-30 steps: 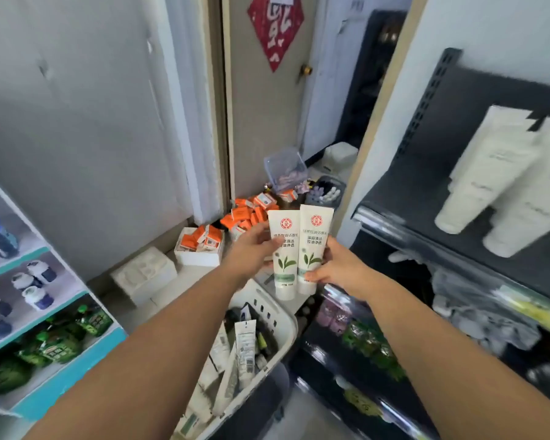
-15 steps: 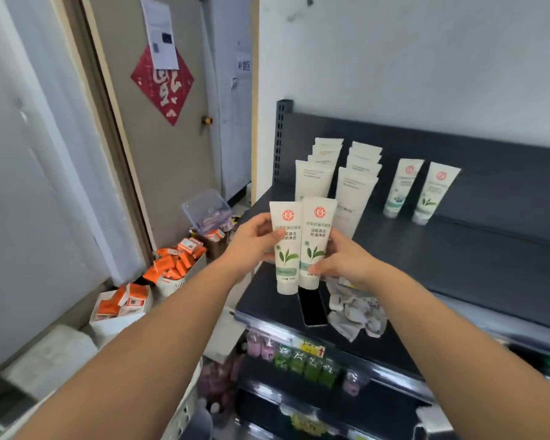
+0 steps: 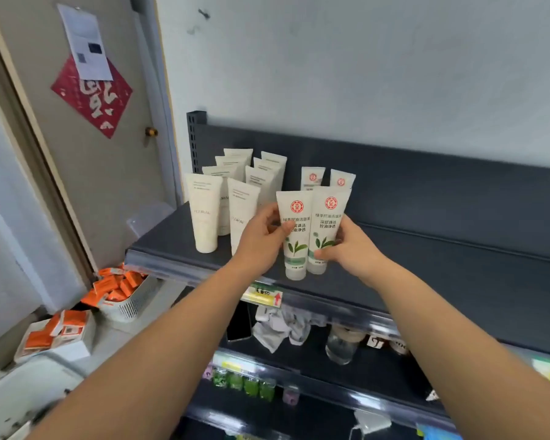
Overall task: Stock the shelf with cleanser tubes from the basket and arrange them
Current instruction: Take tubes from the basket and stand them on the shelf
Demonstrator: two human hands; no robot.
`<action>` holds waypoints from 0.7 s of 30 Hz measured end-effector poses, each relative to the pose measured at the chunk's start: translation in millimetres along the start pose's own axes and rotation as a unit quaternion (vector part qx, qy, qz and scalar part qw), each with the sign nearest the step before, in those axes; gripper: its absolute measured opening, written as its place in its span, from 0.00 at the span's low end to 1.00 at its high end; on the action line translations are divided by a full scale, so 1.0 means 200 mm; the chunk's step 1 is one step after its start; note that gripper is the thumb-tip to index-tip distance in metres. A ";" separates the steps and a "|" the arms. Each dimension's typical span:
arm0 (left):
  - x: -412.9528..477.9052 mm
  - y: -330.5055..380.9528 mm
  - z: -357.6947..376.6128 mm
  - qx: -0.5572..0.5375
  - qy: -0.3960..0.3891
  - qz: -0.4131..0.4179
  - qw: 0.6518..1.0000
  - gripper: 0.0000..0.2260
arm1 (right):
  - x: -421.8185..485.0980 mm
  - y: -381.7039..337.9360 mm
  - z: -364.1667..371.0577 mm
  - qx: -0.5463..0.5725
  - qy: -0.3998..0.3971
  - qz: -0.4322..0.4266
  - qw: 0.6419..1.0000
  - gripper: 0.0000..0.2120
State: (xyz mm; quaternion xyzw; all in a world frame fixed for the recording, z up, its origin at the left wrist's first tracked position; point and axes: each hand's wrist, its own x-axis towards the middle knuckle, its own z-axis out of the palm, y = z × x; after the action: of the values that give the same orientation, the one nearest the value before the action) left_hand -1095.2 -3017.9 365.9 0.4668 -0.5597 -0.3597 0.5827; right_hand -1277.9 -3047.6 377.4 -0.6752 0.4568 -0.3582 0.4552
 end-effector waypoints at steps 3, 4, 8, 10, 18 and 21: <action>0.04 -0.08 0.13 0.033 -0.004 -0.007 0.999 0.11 | -0.01 0.10 -0.05 -0.018 0.041 0.008 0.999 0.29; 0.05 -0.10 0.16 0.050 -0.004 -0.005 0.999 0.12 | -0.01 0.13 -0.06 -0.024 0.050 0.011 0.998 0.29; 0.10 -0.17 0.23 0.110 -0.003 0.005 0.994 0.13 | -0.01 0.26 -0.01 -0.056 0.079 0.020 0.995 0.28; 0.15 -0.20 0.24 0.135 -0.006 0.005 0.991 0.14 | 0.01 0.29 0.01 -0.061 0.110 0.024 0.992 0.26; 0.40 -0.26 0.25 0.145 0.041 -0.028 0.988 0.13 | 0.23 0.30 -0.01 -0.113 0.162 0.055 0.979 0.21; 0.49 -0.28 0.25 0.155 0.049 -0.030 0.986 0.12 | 0.33 0.31 -0.04 -0.122 0.178 0.070 0.974 0.22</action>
State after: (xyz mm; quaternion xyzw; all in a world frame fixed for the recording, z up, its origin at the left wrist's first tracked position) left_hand -1128.0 -3134.1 340.2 0.5849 -0.5656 -0.2625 0.5187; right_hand -1282.2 -3123.4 326.4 -0.6175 0.6166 -0.3814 0.3051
